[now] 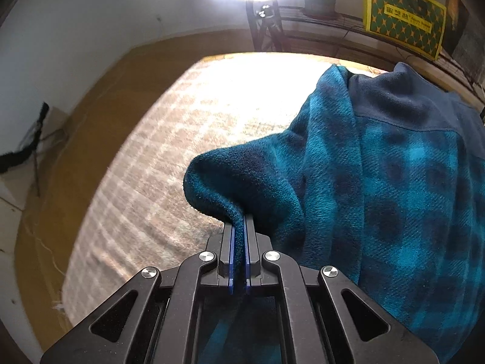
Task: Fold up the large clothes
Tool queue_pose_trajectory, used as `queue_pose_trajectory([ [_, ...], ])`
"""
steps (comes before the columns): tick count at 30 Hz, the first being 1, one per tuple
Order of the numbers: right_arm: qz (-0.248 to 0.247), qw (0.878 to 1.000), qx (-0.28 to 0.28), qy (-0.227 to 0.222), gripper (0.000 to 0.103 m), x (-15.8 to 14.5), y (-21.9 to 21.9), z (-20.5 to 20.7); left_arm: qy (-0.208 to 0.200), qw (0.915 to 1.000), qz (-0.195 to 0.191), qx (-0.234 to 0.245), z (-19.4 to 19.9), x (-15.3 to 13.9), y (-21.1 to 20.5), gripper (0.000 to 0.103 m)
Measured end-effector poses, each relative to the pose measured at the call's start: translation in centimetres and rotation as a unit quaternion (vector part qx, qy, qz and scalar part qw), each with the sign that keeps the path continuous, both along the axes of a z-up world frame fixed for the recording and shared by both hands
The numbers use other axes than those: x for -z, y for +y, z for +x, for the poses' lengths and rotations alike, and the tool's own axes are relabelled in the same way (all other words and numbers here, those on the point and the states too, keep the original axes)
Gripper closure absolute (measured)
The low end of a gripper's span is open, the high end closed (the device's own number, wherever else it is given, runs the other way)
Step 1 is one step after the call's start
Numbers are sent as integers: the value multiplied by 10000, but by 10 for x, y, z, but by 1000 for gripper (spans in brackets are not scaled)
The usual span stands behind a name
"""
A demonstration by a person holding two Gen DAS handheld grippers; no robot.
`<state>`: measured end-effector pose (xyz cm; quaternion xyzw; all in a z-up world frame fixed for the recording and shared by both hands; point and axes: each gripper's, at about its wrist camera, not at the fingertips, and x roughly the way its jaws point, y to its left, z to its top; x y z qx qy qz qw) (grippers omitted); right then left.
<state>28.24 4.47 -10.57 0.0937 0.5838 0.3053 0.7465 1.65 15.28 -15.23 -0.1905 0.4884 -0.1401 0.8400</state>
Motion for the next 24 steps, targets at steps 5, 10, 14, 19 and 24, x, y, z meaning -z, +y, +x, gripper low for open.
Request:
queue_pose_trajectory([
  [5,704,9969,338,51,100,-9,-35,5,-474,9980,172,371,-9,-31,-27,98],
  [10,1289,9883,814,76,100,-13,-87,7,-772,9924,412,863,-8,-50,-66,99],
  [14,1497,9815,1185,161,100,-6,-129,6,-802,9875,549,1243,-8,-53,-96,99],
  [19,1350,9789,1503,304,100,15,-184,1,-636,9826,643,1621,-6,-47,-133,99],
  [24,301,9875,1476,470,95,33,-208,3,-535,9733,1093,1947,-3,-33,-166,99],
])
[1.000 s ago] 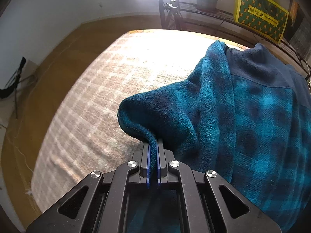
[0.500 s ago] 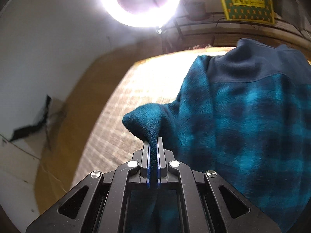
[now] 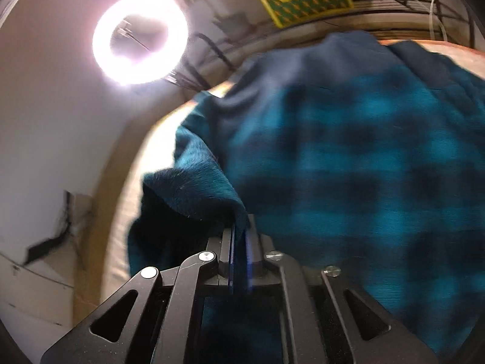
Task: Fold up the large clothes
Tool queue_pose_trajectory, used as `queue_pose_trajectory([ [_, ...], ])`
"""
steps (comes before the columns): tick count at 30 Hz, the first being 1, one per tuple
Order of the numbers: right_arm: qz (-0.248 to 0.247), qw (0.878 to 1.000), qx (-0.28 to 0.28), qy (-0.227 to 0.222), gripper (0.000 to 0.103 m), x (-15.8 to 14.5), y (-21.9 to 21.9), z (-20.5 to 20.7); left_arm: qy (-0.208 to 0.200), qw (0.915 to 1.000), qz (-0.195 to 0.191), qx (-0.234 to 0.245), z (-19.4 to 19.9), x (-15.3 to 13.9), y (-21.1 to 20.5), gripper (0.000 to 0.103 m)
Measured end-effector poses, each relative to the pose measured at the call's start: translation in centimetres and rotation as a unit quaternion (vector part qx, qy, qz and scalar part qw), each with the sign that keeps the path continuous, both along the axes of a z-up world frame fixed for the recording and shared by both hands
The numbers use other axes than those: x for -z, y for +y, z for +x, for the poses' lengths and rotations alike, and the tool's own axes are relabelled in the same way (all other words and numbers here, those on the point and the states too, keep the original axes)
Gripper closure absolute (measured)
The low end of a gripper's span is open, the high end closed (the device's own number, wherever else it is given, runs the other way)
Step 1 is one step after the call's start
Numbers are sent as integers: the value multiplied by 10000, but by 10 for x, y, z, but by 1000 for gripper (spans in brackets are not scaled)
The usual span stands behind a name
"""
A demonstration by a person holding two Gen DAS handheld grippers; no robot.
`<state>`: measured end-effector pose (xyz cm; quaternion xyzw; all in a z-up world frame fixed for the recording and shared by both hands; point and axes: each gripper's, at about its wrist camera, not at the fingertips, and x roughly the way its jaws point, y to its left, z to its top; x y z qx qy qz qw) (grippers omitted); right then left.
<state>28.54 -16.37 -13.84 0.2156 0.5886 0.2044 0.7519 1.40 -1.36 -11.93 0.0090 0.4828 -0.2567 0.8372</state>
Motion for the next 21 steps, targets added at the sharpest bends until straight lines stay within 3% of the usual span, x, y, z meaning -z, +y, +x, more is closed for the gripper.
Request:
queue_pose_trajectory([
  [2,-439,9990,2,-97,95,-6,-10,0,21,10000,82,50,1,3,-6,99],
  [3,-421,9989,37,-201,93,-13,-16,0,29,9999,116,72,3,4,-10,99],
  [5,144,9998,20,-148,83,-23,-21,0,26,9998,174,109,4,7,-14,99],
  [6,407,9991,-61,-96,73,-25,-19,1,14,9997,210,128,5,7,-13,99],
  [9,1032,9930,-526,210,65,-25,7,6,-25,9995,287,155,4,7,-21,99],
  [12,1118,9910,-631,385,61,-15,32,15,-108,9991,377,170,2,9,-25,99],
  [16,1070,9921,-362,543,61,-1,51,32,-175,9984,494,208,2,10,-28,99],
  [17,1001,9931,-286,542,61,2,53,35,-193,9982,526,228,2,10,-28,99],
  [19,820,9952,-196,498,97,0,51,36,-226,9977,576,269,0,10,-30,99],
  [21,779,9965,-242,183,97,-14,42,37,-274,9973,606,316,-3,8,-35,99],
])
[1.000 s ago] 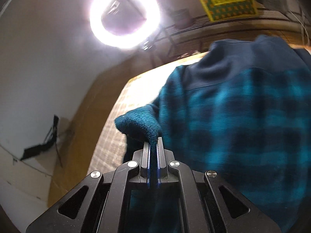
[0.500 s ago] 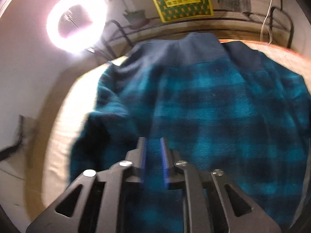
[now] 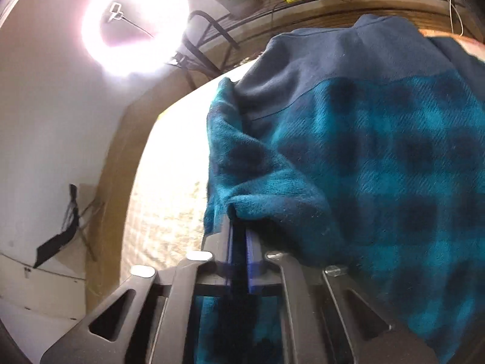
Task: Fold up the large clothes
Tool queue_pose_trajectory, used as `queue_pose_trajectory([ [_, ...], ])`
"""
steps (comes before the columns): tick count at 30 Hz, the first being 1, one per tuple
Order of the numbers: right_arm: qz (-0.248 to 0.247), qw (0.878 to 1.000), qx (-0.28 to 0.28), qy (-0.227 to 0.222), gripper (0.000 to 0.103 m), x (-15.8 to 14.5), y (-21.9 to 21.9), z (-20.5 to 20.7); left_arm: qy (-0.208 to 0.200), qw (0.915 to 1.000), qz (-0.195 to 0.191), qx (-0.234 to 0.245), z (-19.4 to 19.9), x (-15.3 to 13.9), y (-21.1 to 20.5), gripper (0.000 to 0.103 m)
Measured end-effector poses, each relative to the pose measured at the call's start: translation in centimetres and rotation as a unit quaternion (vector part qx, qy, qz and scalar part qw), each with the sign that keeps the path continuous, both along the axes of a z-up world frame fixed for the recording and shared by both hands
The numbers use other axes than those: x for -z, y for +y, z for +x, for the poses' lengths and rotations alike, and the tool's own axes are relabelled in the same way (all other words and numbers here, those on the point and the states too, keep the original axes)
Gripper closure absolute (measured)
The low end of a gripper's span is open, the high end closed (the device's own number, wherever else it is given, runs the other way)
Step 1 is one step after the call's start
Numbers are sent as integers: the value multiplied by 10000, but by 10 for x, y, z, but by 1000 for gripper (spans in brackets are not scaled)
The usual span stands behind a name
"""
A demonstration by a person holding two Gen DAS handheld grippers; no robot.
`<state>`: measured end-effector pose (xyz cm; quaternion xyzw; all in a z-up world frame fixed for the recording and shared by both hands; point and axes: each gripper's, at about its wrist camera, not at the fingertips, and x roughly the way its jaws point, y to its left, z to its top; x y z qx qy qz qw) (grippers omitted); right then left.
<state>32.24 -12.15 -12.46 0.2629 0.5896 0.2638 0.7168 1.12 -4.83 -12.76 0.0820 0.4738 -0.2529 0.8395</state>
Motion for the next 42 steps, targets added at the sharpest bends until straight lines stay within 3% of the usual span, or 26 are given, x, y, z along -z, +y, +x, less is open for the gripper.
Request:
queue_pose_trajectory([
  [2,-4,9991,45,-423,98,-21,-18,-3,-16,9999,-26,97,-3,-2,-5,99],
  [4,415,9978,301,-409,98,-22,-45,-10,-22,9998,-16,184,-5,-1,-10,99],
  [6,36,9981,469,-390,98,-7,-56,-15,41,9997,71,246,-4,6,-14,99],
  [9,-141,9982,569,146,98,35,-55,-17,146,9994,146,268,0,13,-19,99],
  [13,-367,9980,511,107,98,46,-42,-16,174,9993,198,263,-2,16,-22,98],
  [17,-788,9962,351,-80,98,25,-32,-19,182,9993,126,294,-5,15,-20,98],
  [19,-669,9962,549,-80,98,16,-42,-23,135,9994,68,306,-9,11,-16,98],
  [23,-973,9942,466,-59,98,17,-40,-29,130,9995,-140,258,-16,4,-6,98],
  [27,-692,9961,491,226,92,4,-52,-34,167,9974,-592,374,-30,-11,4,97],
  [30,-768,9957,522,47,90,-15,-70,-45,247,9952,-727,602,-45,-16,7,90],
  [35,-445,9975,465,-275,89,-60,-117,-92,210,9950,-891,400,-62,-28,39,89],
  [39,-137,9991,88,-388,89,-85,-126,-156,15,9958,-866,-308,-49,-38,80,89],
  [42,104,9993,-224,-288,88,-87,-115,-210,39,9936,-896,-687,-29,-37,104,89],
])
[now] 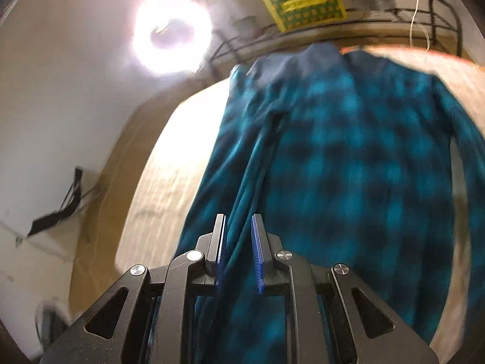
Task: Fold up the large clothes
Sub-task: 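Open both tools to release the folded sides and lift away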
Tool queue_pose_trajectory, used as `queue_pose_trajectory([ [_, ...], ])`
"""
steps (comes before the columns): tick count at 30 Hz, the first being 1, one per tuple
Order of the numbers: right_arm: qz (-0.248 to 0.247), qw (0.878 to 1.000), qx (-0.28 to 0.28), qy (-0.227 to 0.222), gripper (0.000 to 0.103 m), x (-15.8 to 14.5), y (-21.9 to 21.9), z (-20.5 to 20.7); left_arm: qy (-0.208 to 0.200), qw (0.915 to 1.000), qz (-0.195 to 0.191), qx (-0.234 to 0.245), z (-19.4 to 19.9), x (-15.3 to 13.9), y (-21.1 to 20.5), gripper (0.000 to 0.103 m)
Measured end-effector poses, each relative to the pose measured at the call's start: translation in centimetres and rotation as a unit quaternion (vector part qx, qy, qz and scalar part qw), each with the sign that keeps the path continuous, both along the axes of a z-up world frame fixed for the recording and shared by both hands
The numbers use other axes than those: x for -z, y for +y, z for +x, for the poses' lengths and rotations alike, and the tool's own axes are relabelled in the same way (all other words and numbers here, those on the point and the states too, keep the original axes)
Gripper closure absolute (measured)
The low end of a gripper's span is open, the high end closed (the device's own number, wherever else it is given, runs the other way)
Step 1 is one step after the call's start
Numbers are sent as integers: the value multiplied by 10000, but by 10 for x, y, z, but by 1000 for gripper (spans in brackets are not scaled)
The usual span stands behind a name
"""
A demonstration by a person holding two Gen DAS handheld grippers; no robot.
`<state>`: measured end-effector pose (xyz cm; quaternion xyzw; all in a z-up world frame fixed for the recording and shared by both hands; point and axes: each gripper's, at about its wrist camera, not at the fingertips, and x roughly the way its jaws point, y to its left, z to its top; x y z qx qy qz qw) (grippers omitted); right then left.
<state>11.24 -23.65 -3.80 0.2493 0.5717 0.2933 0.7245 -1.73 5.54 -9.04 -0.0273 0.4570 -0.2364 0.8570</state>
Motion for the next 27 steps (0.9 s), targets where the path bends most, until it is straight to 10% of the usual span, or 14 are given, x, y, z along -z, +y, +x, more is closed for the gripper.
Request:
queue_pose_trajectory([
  [8,228,9937,-1047,-332,89,11,81,-77,346,9992,-120,-182,39,26,6,89],
  [18,-299,9968,-616,418,93,82,84,-56,756,9949,499,436,29,74,-38,90],
  [27,-354,9970,-653,-196,90,28,57,-76,112,9991,320,262,9,26,-24,89],
])
